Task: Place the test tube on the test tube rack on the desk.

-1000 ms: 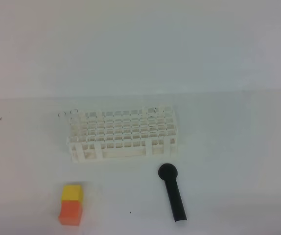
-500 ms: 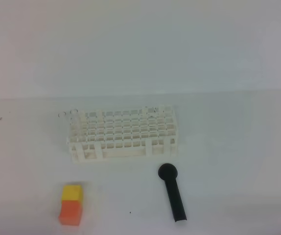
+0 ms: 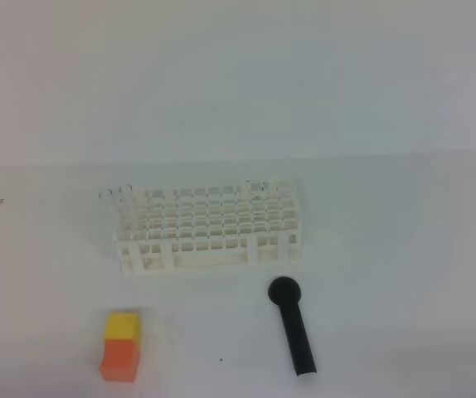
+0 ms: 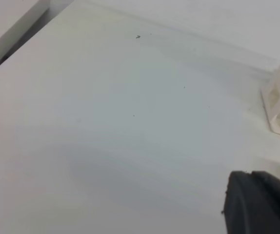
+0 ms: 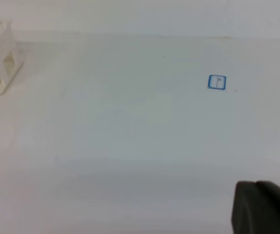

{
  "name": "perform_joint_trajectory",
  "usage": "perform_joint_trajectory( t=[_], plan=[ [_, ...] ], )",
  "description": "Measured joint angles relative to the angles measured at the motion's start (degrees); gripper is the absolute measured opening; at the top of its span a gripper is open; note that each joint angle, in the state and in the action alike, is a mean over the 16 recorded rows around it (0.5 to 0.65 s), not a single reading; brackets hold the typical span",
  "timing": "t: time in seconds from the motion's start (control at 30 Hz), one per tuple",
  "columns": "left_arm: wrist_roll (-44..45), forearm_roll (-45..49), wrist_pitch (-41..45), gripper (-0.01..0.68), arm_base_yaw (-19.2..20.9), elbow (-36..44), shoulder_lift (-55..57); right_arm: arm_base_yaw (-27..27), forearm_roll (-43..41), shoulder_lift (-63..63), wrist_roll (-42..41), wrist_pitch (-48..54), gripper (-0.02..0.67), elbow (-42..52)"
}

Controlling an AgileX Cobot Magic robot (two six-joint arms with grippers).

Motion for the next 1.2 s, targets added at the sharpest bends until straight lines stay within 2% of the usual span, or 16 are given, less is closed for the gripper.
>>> perform_joint_trajectory(
  t=[0.9,1.2],
  plan=[
    [0.0,0.02,0.0,-0.001,-0.07,0.33,0.0,0.0,-0.11,0.0,0.0,0.2,-0.001,-0.09],
    [0.0,0.02,-0.06,-0.001,-2.62,0.33,0.0,0.0,-0.11,0.0,0.0,0.25,-0.001,-0.09]
  ],
)
